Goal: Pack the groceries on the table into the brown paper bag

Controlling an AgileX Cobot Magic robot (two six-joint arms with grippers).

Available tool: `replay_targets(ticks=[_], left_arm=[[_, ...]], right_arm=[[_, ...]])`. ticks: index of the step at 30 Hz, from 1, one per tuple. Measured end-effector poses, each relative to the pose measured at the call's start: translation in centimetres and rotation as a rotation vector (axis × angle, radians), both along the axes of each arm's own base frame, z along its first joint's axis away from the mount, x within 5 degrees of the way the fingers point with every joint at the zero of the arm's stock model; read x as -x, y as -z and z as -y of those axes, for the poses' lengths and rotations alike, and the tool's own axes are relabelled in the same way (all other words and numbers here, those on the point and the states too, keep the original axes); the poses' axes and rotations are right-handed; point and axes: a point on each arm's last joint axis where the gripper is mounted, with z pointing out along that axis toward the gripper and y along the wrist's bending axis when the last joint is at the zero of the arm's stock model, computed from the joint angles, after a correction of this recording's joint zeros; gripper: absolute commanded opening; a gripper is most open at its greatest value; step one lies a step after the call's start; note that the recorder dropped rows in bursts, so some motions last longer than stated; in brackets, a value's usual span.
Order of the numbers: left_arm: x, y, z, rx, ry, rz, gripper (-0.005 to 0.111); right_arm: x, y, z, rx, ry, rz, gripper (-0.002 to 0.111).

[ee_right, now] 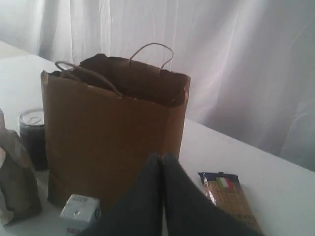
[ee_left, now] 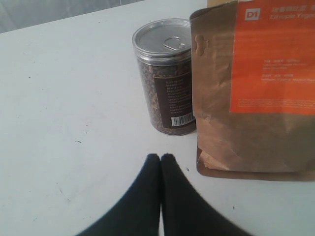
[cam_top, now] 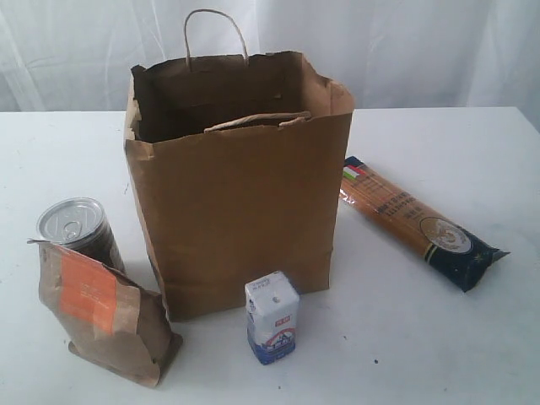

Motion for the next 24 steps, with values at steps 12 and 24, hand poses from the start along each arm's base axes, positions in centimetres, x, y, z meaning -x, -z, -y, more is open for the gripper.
replay_targets(ticks=[12, 24], left_arm=[[0.0, 0.0, 0.0, 0.0, 0.0, 0.0, 0.0], [0.0, 0.0, 0.0, 0.0, 0.0, 0.0, 0.0]], right_arm=[[0.2, 3.7, 0.1, 0.053, -0.005, -0.085, 0.0], [1.0, 7.6, 0.8, 0.107, 0.007, -0.073, 0.0]])
